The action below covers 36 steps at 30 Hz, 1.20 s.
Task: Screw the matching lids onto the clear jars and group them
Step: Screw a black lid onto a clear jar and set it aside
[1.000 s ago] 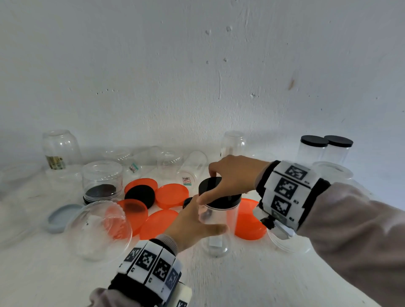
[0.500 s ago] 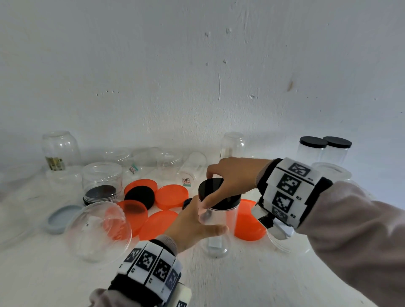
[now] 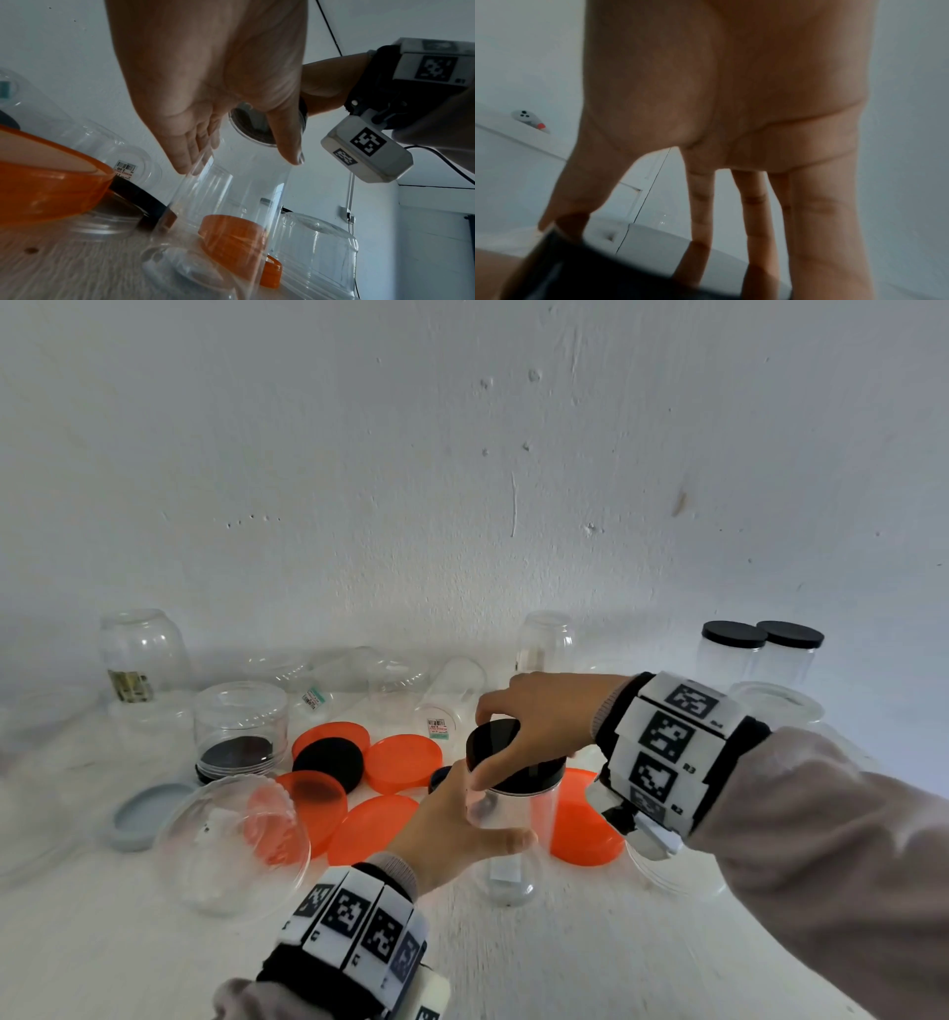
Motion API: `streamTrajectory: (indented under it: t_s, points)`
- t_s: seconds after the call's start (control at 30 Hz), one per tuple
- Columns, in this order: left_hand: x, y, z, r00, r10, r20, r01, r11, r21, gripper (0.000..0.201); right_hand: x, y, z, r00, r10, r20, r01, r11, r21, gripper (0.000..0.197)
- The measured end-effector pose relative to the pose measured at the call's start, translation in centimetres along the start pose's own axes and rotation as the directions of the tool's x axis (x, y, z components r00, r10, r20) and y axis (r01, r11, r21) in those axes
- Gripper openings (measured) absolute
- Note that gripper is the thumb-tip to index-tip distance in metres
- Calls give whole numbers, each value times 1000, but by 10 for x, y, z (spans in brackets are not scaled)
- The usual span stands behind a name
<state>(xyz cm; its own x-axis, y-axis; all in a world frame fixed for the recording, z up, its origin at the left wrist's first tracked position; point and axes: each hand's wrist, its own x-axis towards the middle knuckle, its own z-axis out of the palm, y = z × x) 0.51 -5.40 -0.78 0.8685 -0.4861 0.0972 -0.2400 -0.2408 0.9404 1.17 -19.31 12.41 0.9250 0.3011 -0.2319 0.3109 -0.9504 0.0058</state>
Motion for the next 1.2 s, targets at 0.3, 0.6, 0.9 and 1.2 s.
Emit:
streamTrajectory:
  t_s: [0.3,0.6,0.9,1.2]
  points:
    - [1,0,0,1000,-2,-5,2,999,39,75,-3,8,-7,988,-121,97,113,990,84,65]
    - [0,0,-1,1000,2,-4,-2,999,33,74,0,4,-3,996,-55,77,50,997,63,75]
    - [0,1,0,1000,-1,-10,1,999,41,84,-1,1,2,1000,-12,11,12,999,35,68]
    - [1,-1,0,1000,13,-4,-13,999,31,79,-4,11,-5,989,-104,110,88,986,140,72]
